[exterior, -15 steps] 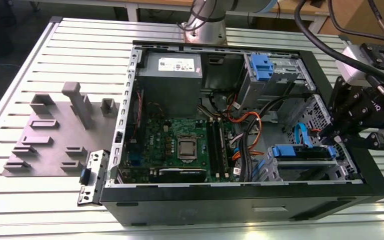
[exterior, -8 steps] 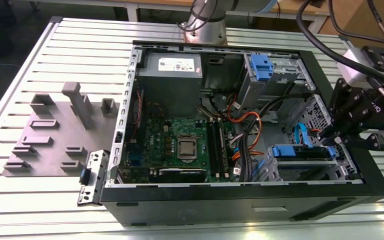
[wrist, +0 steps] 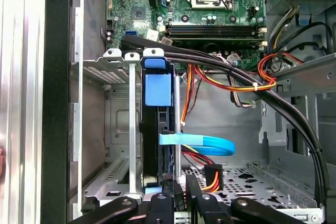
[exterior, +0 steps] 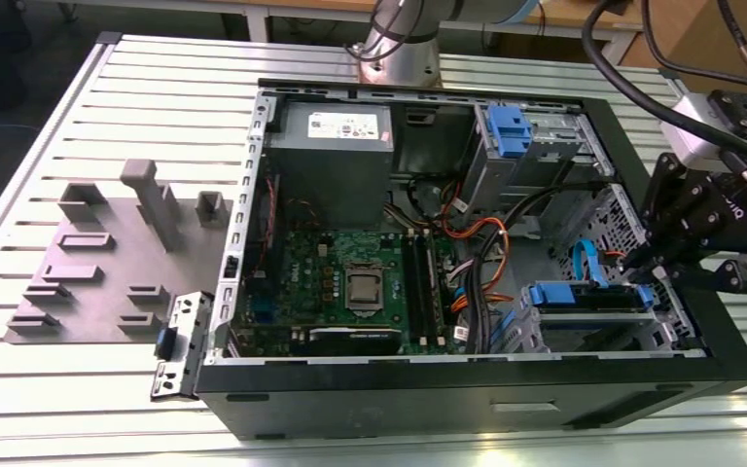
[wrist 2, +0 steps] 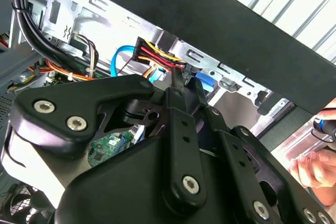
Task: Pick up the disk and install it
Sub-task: 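Insert the second disk wire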
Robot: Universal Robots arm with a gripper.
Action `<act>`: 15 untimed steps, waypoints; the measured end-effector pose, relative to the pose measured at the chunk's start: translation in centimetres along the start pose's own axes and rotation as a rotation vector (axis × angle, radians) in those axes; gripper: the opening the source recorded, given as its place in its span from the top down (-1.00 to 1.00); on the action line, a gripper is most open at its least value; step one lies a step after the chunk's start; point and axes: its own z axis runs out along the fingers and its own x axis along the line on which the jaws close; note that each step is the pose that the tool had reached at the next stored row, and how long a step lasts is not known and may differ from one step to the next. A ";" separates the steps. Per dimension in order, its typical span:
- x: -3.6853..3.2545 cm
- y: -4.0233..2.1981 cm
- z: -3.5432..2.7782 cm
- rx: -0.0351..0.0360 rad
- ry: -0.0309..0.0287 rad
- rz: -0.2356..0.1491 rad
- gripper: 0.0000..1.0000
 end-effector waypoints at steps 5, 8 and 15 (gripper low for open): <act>0.00 -0.04 0.00 0.0000 0.0000 0.000 0.67; 0.00 -0.06 0.00 0.0000 0.0000 0.000 0.68; 0.00 -0.05 -0.12 0.0003 -0.0004 0.000 0.68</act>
